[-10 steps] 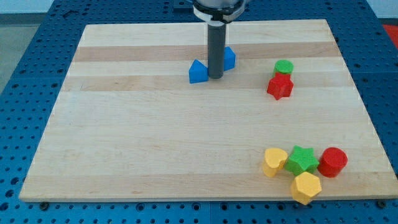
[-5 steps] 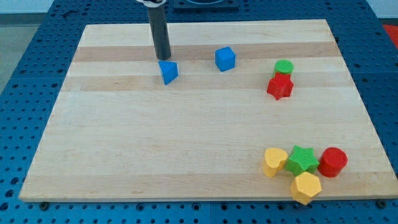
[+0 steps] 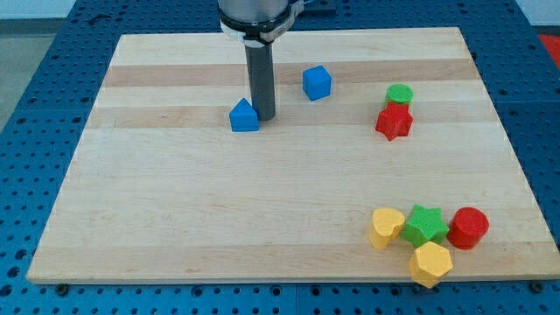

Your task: Slide the blue triangle towards center

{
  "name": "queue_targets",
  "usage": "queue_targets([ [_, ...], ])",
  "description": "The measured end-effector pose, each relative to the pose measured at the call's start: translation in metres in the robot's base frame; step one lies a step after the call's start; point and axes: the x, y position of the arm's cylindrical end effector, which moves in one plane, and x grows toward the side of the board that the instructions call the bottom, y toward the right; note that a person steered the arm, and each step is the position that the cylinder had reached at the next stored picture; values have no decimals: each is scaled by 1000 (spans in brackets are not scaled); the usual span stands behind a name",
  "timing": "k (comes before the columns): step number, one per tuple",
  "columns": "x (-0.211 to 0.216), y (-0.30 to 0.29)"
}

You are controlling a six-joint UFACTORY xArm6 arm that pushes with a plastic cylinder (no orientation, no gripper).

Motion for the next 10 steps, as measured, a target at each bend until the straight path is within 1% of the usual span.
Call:
queue_targets([
  [1,-19,-15],
  [2,-50,-38],
  [3,-69,-64],
  [4,-60,-76],
  [5,-44,-57],
  [6,-19,-18],
  [7,-3,-4],
  [9,-14,-31],
  [10,6,-25],
])
